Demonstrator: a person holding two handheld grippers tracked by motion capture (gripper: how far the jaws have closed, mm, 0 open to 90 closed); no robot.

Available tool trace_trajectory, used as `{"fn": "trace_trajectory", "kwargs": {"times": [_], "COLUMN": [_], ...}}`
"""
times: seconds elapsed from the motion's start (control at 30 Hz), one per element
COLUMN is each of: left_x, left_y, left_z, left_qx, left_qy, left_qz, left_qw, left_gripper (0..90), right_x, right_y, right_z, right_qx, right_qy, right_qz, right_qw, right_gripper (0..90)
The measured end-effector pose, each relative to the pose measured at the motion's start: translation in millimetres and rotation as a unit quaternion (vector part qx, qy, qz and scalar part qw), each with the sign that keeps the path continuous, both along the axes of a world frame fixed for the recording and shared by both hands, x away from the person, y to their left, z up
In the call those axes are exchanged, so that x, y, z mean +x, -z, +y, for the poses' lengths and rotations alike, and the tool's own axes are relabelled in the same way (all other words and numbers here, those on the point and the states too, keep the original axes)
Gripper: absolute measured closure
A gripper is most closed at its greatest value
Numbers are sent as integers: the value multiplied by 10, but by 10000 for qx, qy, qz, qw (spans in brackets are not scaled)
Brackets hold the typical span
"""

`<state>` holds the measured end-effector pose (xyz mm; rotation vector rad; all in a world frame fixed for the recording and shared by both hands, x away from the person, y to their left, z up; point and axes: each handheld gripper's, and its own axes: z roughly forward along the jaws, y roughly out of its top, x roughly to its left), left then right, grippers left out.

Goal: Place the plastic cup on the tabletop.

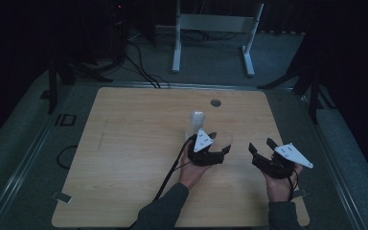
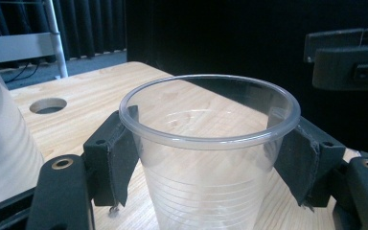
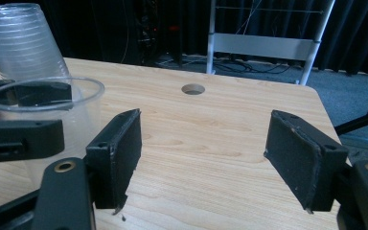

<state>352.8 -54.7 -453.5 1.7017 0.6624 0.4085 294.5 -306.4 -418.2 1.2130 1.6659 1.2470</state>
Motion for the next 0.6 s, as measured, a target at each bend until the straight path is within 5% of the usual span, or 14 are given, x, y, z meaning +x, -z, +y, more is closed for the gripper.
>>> {"fn": "trace_trajectory", "kwargs": {"times": [0.6], "left_x": [59], "left_y": [191], "left_z": [-70], "left_qx": [261], "left_qy": [68], "left_qz": [109], "left_qw": [9996], "left_gripper": [284], "right_x": [-9], "right_y": [3], "right_z": [-17], "right_qx": [18], "right_qy": [19], "right_qz": [3], "right_qw": [10000], "right_gripper": [281]}}
